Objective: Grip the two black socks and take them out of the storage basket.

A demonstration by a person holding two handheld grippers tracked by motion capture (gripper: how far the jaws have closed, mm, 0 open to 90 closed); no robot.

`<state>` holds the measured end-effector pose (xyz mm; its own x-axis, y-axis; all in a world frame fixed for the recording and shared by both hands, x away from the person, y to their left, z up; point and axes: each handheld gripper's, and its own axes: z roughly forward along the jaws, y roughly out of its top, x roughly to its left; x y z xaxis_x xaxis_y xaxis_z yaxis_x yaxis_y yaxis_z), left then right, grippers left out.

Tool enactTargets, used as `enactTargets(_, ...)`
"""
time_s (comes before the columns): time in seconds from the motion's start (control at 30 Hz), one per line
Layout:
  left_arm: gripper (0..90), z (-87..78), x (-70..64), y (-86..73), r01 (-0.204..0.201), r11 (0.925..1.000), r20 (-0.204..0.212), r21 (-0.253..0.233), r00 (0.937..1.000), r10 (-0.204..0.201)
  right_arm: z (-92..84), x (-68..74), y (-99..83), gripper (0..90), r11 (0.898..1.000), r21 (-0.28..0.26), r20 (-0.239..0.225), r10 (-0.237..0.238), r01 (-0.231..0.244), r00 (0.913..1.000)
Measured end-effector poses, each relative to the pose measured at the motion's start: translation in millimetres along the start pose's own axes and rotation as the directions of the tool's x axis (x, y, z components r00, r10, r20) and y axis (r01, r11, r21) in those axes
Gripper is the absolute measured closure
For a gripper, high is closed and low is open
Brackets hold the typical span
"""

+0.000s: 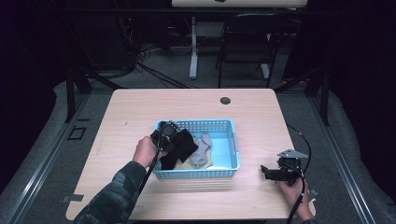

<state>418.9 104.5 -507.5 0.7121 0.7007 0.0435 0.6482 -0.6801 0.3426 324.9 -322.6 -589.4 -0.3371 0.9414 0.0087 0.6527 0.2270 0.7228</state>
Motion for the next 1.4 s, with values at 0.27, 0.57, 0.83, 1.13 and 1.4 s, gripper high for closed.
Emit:
enactTargets(0.27,85.5,-11.8,0.4,-1.4,-0.022,0.9989,-0.02,-0.041,0.9996,0.021,0.0,0.0,0.0,4.2,1.0,0.0,0.0,0.0,0.0,1.0)
enactTargets(0.57,85.4,-39.8,2.7,-1.5,-0.03,0.9927,-0.027,-0.117,0.9993,0.027,-0.1,-0.1,0.0,4.2,1.0,0.001,0.0,-0.001,0.001,1.0)
enactTargets(0.83,85.4,-54.9,4.3,0.5,-0.038,0.9882,-0.024,-0.149,0.9991,0.035,-0.1,-0.1,0.0,4.2,1.0,0.002,-0.001,-0.001,0.001,1.0)
enactTargets(1.13,85.4,-71.0,6.2,5.8,-0.049,0.9834,-0.015,-0.175,0.9988,0.047,-0.1,-0.1,0.0,4.2,1.0,0.002,-0.001,-0.001,0.001,1.0)
enactTargets(1.4,85.4,-87.0,7.4,10.0,-0.06,0.9784,-0.025,-0.198,0.9981,0.056,-0.1,-0.1,0.0,4.2,1.0,0.001,-0.001,-0.002,0.002,1.0)
